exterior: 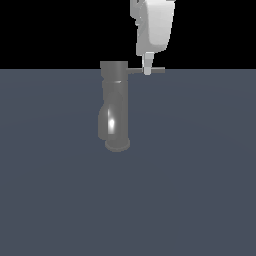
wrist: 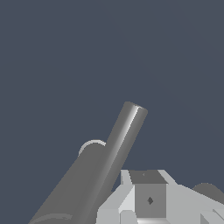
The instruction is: Turn on the faucet by rotating a designated handle.
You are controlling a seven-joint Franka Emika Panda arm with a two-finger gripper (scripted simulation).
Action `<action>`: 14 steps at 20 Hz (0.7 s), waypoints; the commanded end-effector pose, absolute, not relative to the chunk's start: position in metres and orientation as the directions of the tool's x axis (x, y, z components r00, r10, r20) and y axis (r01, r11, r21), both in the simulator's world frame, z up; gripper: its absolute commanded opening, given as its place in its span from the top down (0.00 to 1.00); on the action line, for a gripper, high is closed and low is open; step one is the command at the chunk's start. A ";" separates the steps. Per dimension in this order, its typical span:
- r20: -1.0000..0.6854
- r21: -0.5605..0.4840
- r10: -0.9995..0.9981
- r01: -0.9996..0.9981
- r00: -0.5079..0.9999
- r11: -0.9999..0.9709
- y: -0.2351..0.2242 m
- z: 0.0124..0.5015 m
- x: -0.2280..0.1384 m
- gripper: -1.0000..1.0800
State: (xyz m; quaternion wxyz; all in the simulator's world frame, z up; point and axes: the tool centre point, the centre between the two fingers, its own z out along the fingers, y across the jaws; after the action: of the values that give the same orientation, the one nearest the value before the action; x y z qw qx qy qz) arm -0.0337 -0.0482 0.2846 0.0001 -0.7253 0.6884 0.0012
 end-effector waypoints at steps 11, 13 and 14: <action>0.000 0.000 -1.000 -1.000 0.026 -0.026 -0.079 0.285 -0.015 1.00; 0.000 0.000 -1.000 -1.000 0.025 -0.025 -0.082 0.285 -0.012 1.00; 0.000 0.000 -1.000 -1.000 0.024 -0.024 -0.083 0.285 -0.010 1.00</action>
State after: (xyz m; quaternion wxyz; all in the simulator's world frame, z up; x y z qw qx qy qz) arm -0.0115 -0.0646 0.2849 0.0009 -0.7254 0.6884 0.0017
